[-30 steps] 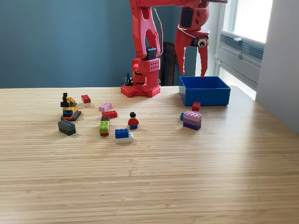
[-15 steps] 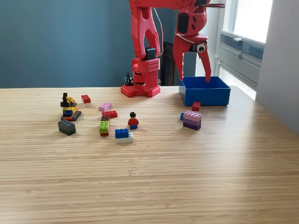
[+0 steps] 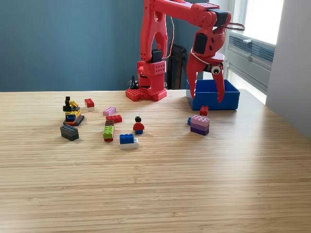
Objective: Grasp a lego block and put it in the bin.
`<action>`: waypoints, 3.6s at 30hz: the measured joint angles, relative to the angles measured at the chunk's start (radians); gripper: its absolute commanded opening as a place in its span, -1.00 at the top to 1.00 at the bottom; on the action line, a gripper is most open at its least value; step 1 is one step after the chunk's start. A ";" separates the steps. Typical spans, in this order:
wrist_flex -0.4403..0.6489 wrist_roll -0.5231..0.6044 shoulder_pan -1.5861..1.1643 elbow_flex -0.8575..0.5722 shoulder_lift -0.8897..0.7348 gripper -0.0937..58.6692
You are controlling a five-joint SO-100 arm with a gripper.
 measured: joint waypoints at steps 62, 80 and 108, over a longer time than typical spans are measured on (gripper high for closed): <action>-0.115 0.158 -0.092 0.040 -0.190 1.00; -0.087 0.393 -0.087 -0.179 -0.193 1.00; 0.209 0.575 -0.311 -0.239 0.152 1.00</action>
